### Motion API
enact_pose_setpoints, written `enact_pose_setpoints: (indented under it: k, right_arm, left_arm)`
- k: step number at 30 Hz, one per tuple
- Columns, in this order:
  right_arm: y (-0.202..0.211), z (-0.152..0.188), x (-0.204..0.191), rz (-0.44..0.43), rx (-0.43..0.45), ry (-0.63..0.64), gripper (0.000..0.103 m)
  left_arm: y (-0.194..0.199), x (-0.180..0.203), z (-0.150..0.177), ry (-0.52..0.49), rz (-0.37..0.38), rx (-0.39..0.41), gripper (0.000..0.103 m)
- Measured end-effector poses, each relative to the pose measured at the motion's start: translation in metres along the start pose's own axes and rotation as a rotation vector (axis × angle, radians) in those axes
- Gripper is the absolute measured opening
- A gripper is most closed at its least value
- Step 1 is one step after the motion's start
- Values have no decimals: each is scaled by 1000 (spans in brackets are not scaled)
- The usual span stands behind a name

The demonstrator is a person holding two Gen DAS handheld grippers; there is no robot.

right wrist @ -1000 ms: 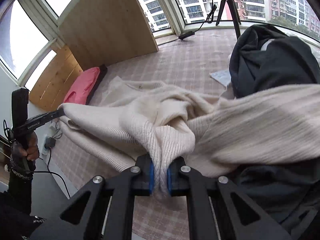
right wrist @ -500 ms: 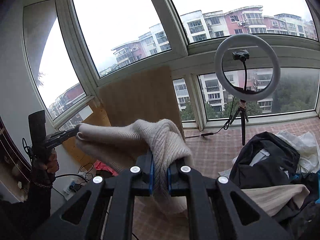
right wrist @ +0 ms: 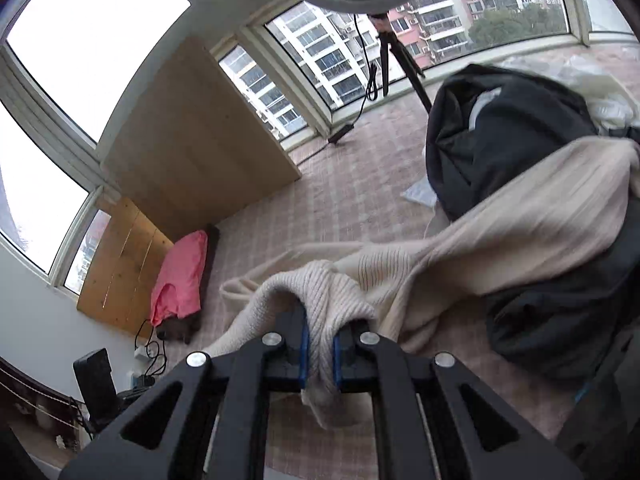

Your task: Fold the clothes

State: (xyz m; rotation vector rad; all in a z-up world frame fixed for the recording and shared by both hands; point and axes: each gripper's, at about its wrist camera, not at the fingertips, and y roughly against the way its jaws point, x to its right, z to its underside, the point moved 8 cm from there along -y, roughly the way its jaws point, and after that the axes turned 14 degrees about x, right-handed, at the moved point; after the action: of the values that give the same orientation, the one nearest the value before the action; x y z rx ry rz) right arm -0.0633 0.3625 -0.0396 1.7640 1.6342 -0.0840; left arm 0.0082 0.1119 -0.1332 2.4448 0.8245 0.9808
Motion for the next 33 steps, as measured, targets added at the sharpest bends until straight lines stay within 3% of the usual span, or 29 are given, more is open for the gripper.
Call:
enact_pose_setpoints:
  k: [3, 5, 6, 9, 11, 13, 15, 17, 19, 21, 23, 25, 29, 33]
  right_arm:
    - [18, -105, -75, -46, 160, 123, 8]
    - [14, -131, -160, -119, 179, 275, 8]
    - [11, -141, -204, -159, 183, 353, 8]
    - [-37, -92, -326, -318, 30, 510, 8]
    - [-84, -10, -375, -427, -240, 582, 9]
    - [-112, 57, -385, -437, -434, 619, 10]
    - [-120, 98, -363, -406, -506, 639, 12]
    - [-112, 111, -321, -395, -511, 599, 24]
    - [-99, 107, -267, -357, -461, 516, 31]
    - [-81, 96, -204, -288, -393, 413, 45]
    - [-62, 90, -137, -200, -333, 295, 46]
    - [-42, 89, -72, -98, -291, 185, 46]
    - [-12, 117, 26, 78, -284, 25, 46]
    - [8, 140, 73, 108, -296, -79, 46]
  left_arm:
    - [3, 67, -23, -120, 120, 70, 6]
    - [6, 111, -38, -200, 198, 116, 6]
    - [13, 116, -40, -208, 200, 141, 6]
    - [34, 101, -40, -201, 142, 184, 6]
    - [50, 59, -20, -199, 13, 129, 12]
    - [64, 12, 5, -187, -109, 56, 13]
    - [78, -36, 32, -163, -216, -31, 13]
    - [93, -80, 57, -137, -315, -116, 13]
    - [104, -102, 61, -136, -355, -147, 13]
    - [109, -109, 49, -152, -358, -148, 15]
    - [105, -104, 23, -196, -338, -107, 29]
    - [77, -89, -6, -281, -304, -77, 45]
    - [-18, -52, -50, -452, -206, -76, 56]
    - [-123, -41, -59, -597, -207, -186, 58]
